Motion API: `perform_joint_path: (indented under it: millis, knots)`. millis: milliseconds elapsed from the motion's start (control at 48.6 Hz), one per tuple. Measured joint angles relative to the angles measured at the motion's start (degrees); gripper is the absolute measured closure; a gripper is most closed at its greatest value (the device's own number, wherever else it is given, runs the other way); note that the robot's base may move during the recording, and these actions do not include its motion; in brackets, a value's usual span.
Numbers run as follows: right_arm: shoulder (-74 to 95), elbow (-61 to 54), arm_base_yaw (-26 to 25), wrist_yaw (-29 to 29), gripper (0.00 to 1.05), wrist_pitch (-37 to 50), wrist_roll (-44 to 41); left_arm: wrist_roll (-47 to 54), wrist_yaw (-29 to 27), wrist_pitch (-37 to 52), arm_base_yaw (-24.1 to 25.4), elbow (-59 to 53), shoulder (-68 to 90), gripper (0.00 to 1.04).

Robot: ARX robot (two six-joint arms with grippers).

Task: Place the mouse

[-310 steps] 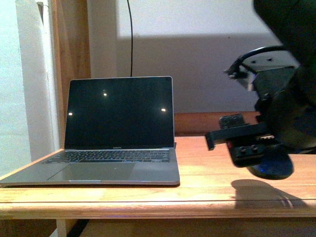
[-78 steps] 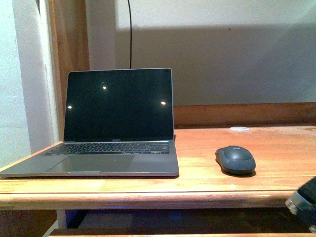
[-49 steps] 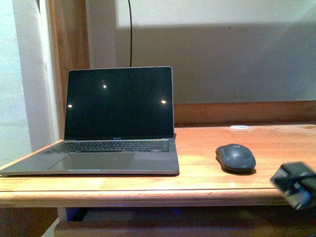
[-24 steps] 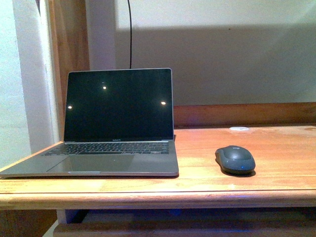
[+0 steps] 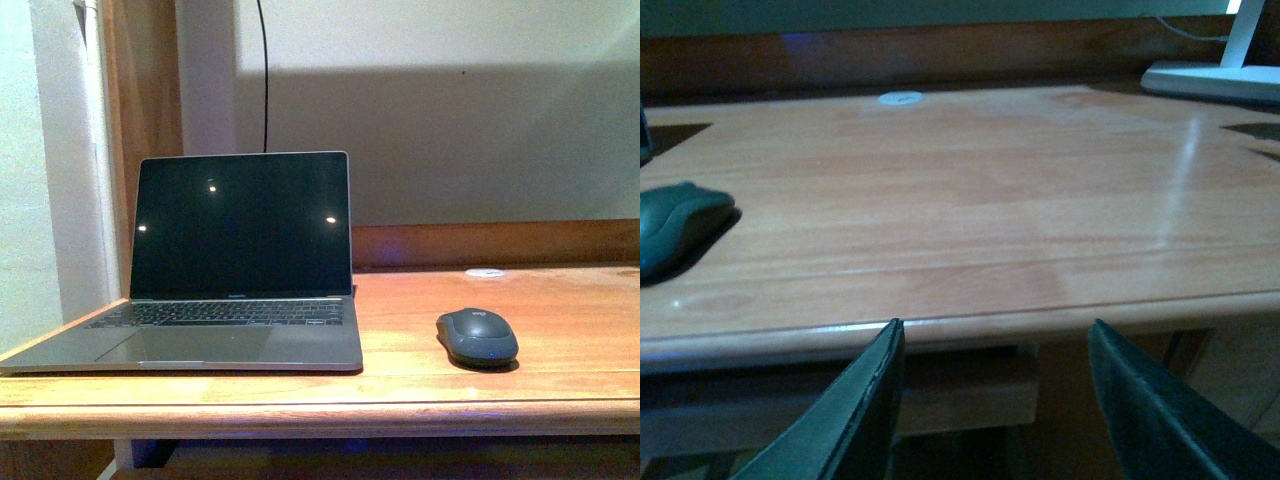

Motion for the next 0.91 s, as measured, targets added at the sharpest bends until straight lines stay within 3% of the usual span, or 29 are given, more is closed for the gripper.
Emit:
perform_joint_path:
  millis: [62,123,288,906]
  knots:
    - [-1.73,-2.75,0.70,0.46,0.59,0.57,-0.26,0.00,-0.02,0.00,0.00,0.00,0.00,0.08]
    - [-3.78,-5.44,3.61,4.66,0.73,0.72,-0.39,0.02,0.00,0.00,0.00,0.00,0.00,0.08]
    - [-7.91,-9.29,5.35,5.03,1.01,0.76,-0.48,0.00,-0.07,0.00,0.00,0.00,0.00,0.08]
    - [-22.03,-16.61,5.38,5.20,1.02,-5.70,-0.63,0.02,-0.02,0.00,0.00,0.00,0.00,0.08]
